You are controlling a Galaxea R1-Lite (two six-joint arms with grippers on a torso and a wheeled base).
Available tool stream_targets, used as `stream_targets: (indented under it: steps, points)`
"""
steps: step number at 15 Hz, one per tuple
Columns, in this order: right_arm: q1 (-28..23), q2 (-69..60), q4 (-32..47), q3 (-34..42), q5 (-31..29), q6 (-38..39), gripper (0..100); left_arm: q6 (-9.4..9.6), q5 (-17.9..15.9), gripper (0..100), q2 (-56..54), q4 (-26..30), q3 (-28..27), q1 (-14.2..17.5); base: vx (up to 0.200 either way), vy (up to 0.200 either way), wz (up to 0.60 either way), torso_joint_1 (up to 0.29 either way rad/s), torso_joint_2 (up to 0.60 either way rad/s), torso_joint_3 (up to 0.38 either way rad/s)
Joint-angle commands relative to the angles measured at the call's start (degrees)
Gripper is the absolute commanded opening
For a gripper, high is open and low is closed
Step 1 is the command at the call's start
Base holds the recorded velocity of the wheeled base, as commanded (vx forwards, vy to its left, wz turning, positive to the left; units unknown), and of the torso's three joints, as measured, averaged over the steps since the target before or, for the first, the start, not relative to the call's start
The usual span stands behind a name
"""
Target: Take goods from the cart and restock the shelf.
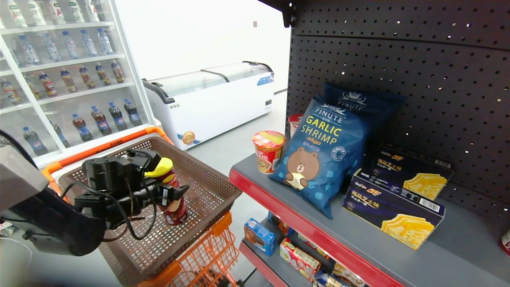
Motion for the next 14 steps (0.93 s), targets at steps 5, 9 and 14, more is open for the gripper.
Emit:
stream_targets:
  steps: [5,9,14]
  points:
    - [0.04,0.0,-0.01,0.0,0.01,-0.01,100,0.07,2.14,100,7.51,-4.27,-1.05,-1.09,0.0,0.0,0.0,0.0,0.0,0.0]
    - [0.04,0.0,-0.01,0.0,0.01,-0.01,100,-0.01,5.22,0,7.95,-3.91,-2.1,-1.35,0.0,0.0,0.0,0.0,0.0,0.0]
    - [0.04,0.0,-0.01,0.0,0.01,-0.01,100,-1.6,7.42,0,-6.2,4.96,-2.63,-1.61,0.0,0.0,0.0,0.0,0.0,0.0]
